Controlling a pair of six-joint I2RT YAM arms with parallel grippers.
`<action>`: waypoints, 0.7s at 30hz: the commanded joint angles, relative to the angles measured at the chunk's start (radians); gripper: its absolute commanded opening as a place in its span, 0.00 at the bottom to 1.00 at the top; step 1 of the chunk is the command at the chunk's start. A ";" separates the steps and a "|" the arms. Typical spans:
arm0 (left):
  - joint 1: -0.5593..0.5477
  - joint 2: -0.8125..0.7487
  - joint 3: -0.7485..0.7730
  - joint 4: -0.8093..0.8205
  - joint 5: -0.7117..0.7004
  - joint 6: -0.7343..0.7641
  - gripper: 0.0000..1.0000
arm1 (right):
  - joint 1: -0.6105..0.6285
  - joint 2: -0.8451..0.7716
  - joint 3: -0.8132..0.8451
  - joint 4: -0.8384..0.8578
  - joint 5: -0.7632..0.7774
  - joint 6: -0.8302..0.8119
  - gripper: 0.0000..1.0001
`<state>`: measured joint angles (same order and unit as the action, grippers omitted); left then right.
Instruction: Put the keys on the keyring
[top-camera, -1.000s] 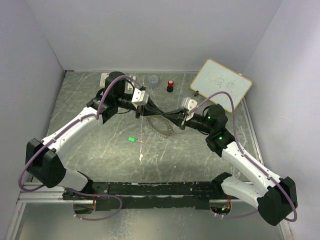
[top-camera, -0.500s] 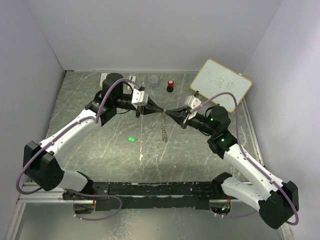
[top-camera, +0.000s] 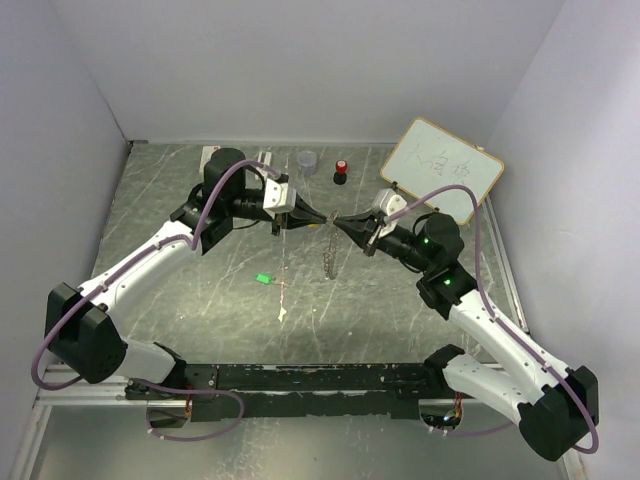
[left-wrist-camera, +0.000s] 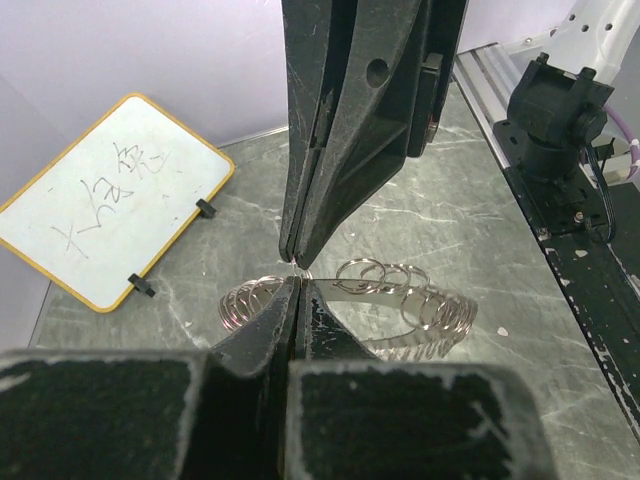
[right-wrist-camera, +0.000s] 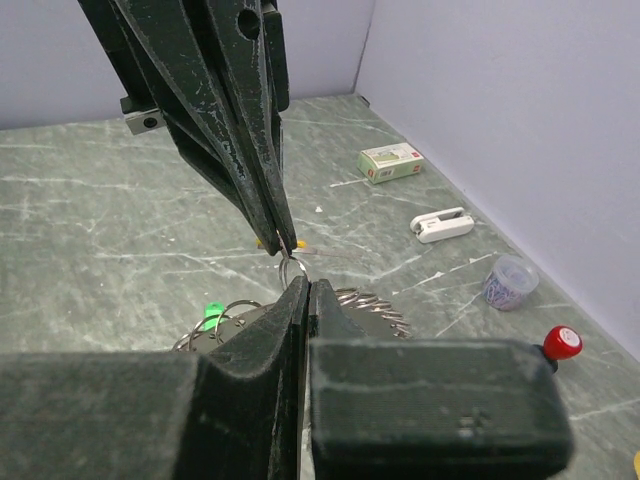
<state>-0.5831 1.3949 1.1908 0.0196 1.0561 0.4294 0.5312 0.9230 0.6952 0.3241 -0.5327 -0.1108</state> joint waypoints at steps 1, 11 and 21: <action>0.007 -0.018 -0.008 0.021 -0.001 -0.001 0.07 | -0.004 -0.023 0.005 0.058 0.011 0.010 0.00; 0.007 -0.003 0.006 0.033 0.011 -0.012 0.07 | -0.003 0.004 0.016 0.072 -0.023 0.024 0.00; 0.007 0.007 0.010 0.029 0.013 -0.010 0.07 | -0.003 0.018 0.023 0.083 -0.037 0.029 0.00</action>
<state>-0.5831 1.3952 1.1896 0.0257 1.0508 0.4183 0.5312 0.9447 0.6949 0.3508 -0.5579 -0.0895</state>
